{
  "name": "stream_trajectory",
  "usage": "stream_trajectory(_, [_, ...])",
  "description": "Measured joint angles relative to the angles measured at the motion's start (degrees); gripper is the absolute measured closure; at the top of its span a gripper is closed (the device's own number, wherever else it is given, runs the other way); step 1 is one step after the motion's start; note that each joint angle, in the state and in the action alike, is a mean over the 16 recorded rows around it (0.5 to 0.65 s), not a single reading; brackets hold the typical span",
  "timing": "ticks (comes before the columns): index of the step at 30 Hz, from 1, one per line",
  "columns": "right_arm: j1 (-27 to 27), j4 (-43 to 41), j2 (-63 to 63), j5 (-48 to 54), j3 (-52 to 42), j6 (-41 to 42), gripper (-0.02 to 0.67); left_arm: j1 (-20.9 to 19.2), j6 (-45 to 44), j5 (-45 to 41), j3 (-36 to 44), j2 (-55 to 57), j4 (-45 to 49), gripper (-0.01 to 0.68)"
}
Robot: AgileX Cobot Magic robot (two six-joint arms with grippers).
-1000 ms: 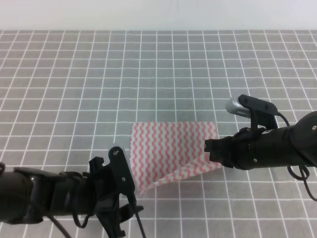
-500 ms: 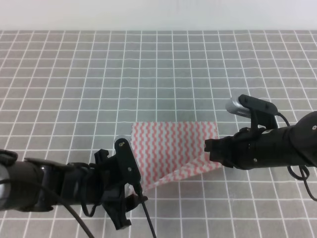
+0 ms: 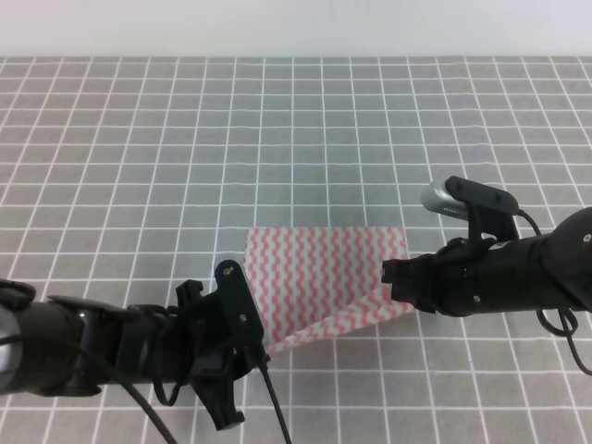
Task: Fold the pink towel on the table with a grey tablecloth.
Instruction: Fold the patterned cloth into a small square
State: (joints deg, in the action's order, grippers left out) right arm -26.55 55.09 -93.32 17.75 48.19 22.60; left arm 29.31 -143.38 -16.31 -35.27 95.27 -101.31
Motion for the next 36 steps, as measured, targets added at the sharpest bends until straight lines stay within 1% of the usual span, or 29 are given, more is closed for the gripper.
stream_trajectory(6, [0.0, 0.0, 0.0, -0.1, 0.0, 0.0, 0.663, 0.0, 0.4, 0.0, 0.0, -1.1, -0.1, 0.629])
stream_trajectory(13, [0.0, 0.1, -0.1, -0.6, 0.0, 0.0, 0.663, 0.0, 1.6, 0.5, -1.3, -2.0, 0.0, 0.670])
stream_trajectory(36, [0.2, 1.0, -0.3, -4.7, 0.9, -0.2, 0.663, 0.0, 3.1, 4.2, -7.6, 0.9, 0.0, 0.675])
